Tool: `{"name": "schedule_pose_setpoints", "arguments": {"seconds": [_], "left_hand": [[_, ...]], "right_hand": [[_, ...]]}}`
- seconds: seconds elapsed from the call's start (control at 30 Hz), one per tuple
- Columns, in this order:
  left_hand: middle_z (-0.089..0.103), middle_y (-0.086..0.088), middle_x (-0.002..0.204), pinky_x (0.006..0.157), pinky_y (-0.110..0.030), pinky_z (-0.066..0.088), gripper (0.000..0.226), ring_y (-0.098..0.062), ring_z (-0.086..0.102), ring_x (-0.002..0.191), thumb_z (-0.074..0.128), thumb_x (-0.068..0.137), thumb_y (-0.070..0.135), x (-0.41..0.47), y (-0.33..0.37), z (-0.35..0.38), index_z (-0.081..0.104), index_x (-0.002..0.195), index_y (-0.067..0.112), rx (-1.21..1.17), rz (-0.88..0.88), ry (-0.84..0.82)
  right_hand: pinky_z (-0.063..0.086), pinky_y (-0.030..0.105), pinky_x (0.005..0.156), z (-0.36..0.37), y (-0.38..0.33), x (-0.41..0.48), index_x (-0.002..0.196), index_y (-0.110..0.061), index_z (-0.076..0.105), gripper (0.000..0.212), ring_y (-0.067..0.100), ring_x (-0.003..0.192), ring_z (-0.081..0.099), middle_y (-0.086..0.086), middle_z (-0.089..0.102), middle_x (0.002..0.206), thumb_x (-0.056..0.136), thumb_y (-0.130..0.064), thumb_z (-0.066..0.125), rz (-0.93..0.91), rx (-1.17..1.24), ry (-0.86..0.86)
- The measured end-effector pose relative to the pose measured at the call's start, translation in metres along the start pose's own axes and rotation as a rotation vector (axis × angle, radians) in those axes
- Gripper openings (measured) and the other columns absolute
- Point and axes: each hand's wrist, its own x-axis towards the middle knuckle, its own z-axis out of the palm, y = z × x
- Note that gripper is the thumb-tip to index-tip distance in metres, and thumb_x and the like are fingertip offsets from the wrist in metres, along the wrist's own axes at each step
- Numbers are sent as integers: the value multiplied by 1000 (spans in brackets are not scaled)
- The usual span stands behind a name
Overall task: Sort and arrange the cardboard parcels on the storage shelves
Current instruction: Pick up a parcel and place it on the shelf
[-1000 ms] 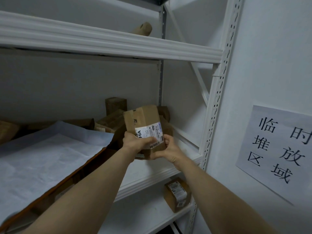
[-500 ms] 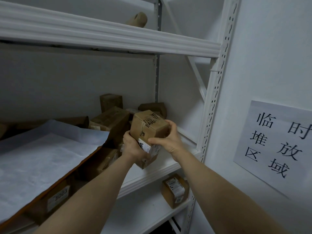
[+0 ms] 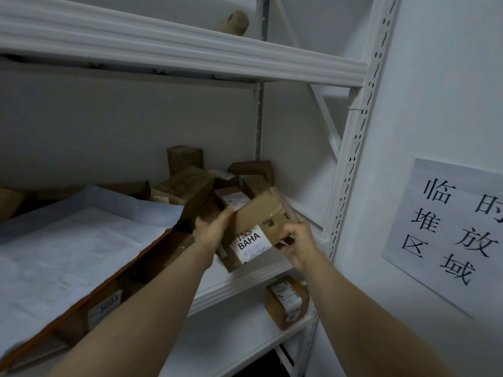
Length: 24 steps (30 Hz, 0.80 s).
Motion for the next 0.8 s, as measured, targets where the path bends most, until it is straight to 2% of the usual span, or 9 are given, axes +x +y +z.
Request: {"name": "schedule_pose_setpoints", "arguments": {"seconds": [0.1, 0.2, 0.33, 0.4, 0.5, 0.57, 0.63, 0.7, 0.8], "left_hand": [[46, -14, 140, 108, -52, 29, 89, -36, 41, 129, 58, 75, 66, -3, -5, -8, 32, 144, 16, -190, -234, -76], [46, -16, 137, 108, -61, 22, 80, -37, 37, 131, 58, 78, 62, -4, -11, -11, 35, 139, 16, -192, -316, -177], [56, -12, 111, 106, -56, 31, 60, -33, 49, 113, 61, 81, 51, -8, -12, -12, 44, 126, 16, -226, -252, -196], [58, -12, 111, 101, -50, 39, 57, -30, 52, 108, 63, 78, 50, -12, -10, -13, 48, 123, 18, -233, -221, -184], [58, -11, 110, 81, -39, 47, 50, -28, 54, 100, 65, 78, 45, -16, -7, -13, 50, 118, 20, -256, -169, -120], [57, -9, 100, 73, -36, 45, 36, -24, 53, 91, 65, 81, 40, -19, -5, -14, 51, 107, 19, -258, -119, -85], [56, -7, 97, 80, -38, 48, 33, -24, 54, 91, 67, 81, 38, -22, -4, -12, 50, 102, 19, -263, -77, -67], [57, -7, 99, 91, -42, 48, 42, -27, 55, 98, 71, 77, 40, -21, -5, -10, 51, 107, 17, -242, -51, -58], [59, -6, 100, 99, -43, 44, 47, -27, 54, 105, 69, 78, 47, -24, -4, -7, 53, 109, 16, -243, -13, -65]], "right_hand": [[54, 45, 74, -8, 8, -4, 127, -6, 47, 97, 39, 99, 55, 21, 57, 109, 31, 3, 49, 14, 93, -10], [52, 43, 75, -17, 17, -6, 124, -11, 49, 87, 40, 103, 53, 20, 57, 107, 43, 18, 33, 65, 129, 0], [52, 41, 78, -26, 19, -7, 126, -18, 52, 83, 33, 106, 53, 15, 61, 109, 59, 26, 33, 99, -322, 46], [45, 33, 66, -28, 19, -14, 113, -12, 58, 68, 32, 99, 52, 12, 62, 99, 56, 19, 38, 121, -377, 9], [40, 31, 65, -30, 15, -24, 80, -8, 52, 40, 27, 86, 51, 12, 56, 90, 40, -9, 48, 198, -172, -89], [44, 33, 71, -34, 11, -27, 85, -9, 53, 29, 28, 89, 53, 13, 56, 93, 58, -20, 49, 244, -77, -123], [48, 41, 83, -38, 7, -27, 108, -9, 58, 43, 31, 104, 55, 15, 60, 105, 78, -40, 53, 283, -47, -130], [48, 49, 94, -36, 5, -29, 119, -18, 56, 58, 34, 112, 56, 17, 62, 115, 76, -56, 63, 328, -49, -136], [47, 52, 96, -33, 7, -32, 122, -21, 54, 69, 36, 110, 57, 19, 61, 116, 61, -45, 75, 341, -77, -105]]}}
